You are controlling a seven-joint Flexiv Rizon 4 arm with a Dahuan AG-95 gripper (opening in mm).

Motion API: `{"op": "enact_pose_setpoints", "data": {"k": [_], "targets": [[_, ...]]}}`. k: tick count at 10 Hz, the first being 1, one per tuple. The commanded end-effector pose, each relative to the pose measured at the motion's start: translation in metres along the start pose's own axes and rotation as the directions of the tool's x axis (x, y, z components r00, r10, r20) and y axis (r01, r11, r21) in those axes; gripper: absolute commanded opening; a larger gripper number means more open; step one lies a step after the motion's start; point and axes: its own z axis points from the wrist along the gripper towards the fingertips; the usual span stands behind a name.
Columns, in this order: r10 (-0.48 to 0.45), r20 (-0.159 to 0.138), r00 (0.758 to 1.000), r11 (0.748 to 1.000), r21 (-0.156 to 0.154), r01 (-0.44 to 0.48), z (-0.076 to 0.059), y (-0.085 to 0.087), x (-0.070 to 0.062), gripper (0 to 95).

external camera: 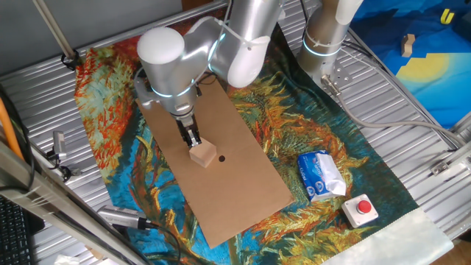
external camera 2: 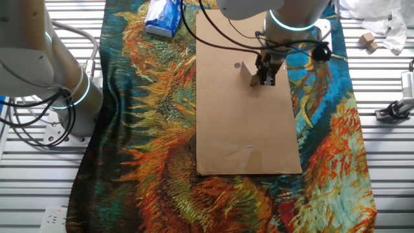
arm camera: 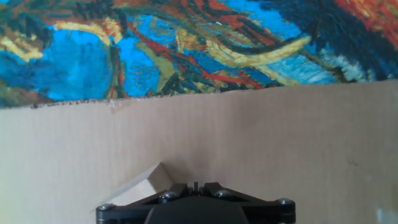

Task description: Use the gripper to push the small block from left to right

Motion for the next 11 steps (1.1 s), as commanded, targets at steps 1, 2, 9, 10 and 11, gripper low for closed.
{"op": "enact_pose_setpoints", "data": {"k": [1, 2, 9, 10, 11], "targets": [[0.012, 0.002, 1.000, 1.000, 0.003, -0.012, 0.002, 0.005, -0.001, 0.0], [0.024, 0.003, 1.000, 1.000, 0.003, -0.024, 0.002, 0.006, -0.001, 0.0], [-0.031, -0.030, 0.999, 0.999, 0.004, 0.032, -0.020, -0.015, -0.009, 0.0], [-0.049, -0.031, 0.998, 0.999, 0.003, 0.049, -0.023, -0.024, -0.009, 0.0], [-0.061, -0.032, 0.998, 0.998, 0.002, 0.061, -0.024, -0.031, -0.010, 0.0]]}}
